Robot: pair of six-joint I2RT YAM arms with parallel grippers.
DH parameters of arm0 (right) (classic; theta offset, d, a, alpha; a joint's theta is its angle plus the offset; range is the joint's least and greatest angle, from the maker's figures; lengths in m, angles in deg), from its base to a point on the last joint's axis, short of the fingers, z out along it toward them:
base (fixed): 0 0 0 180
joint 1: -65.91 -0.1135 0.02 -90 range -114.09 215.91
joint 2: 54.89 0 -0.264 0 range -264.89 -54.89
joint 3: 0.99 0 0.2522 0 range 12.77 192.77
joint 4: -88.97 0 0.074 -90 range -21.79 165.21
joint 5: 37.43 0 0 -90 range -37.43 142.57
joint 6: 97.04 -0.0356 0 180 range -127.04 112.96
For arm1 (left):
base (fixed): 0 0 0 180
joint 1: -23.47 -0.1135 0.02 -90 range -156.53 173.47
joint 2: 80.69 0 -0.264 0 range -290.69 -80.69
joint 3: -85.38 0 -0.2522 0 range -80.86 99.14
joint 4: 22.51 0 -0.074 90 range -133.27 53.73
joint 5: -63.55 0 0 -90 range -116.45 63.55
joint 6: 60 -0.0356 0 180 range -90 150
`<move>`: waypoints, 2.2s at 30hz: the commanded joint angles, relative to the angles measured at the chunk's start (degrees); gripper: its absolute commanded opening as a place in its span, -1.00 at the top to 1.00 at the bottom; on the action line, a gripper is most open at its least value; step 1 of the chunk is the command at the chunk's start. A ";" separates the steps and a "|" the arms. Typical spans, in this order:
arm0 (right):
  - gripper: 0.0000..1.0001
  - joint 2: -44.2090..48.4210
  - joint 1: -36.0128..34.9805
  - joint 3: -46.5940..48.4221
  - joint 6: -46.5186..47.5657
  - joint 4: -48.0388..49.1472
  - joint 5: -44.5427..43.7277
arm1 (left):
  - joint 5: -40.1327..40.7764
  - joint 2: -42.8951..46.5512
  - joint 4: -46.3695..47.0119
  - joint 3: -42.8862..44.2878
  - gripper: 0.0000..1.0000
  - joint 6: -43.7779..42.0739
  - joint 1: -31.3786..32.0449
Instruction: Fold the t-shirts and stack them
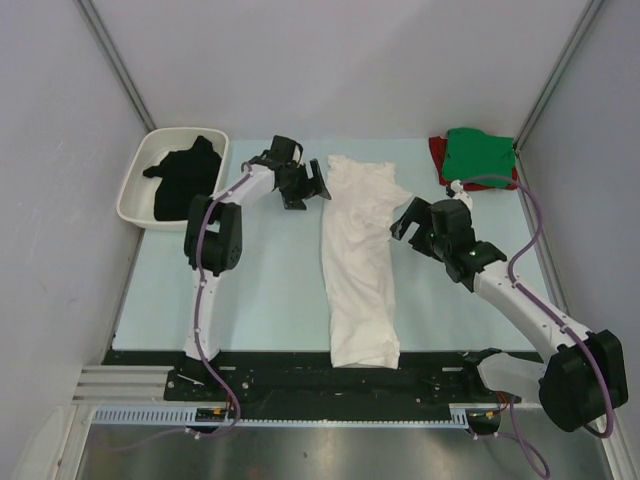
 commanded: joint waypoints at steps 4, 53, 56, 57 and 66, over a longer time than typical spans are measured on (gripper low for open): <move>-0.99 -1.76 0.00 -3.71 1.72 7.50 3.35 | 0.28 -14.84 -6.50 20.27 -0.74 -3.24 0.59; -0.99 -9.15 1.75 -7.93 -0.30 13.47 6.95 | -14.92 -29.70 5.80 32.24 1.00 12.22 -12.33; -0.99 -10.38 1.75 -7.93 -0.30 14.53 6.87 | -16.68 -30.23 7.73 32.77 0.85 13.19 -13.03; -0.99 -10.73 1.75 -7.93 -0.21 14.71 6.95 | -17.47 -30.06 8.35 32.59 0.73 13.19 -13.03; -0.99 -8.46 0.61 -8.02 2.86 11.38 4.94 | -5.46 -5.67 2.55 9.65 -1.00 2.83 -9.26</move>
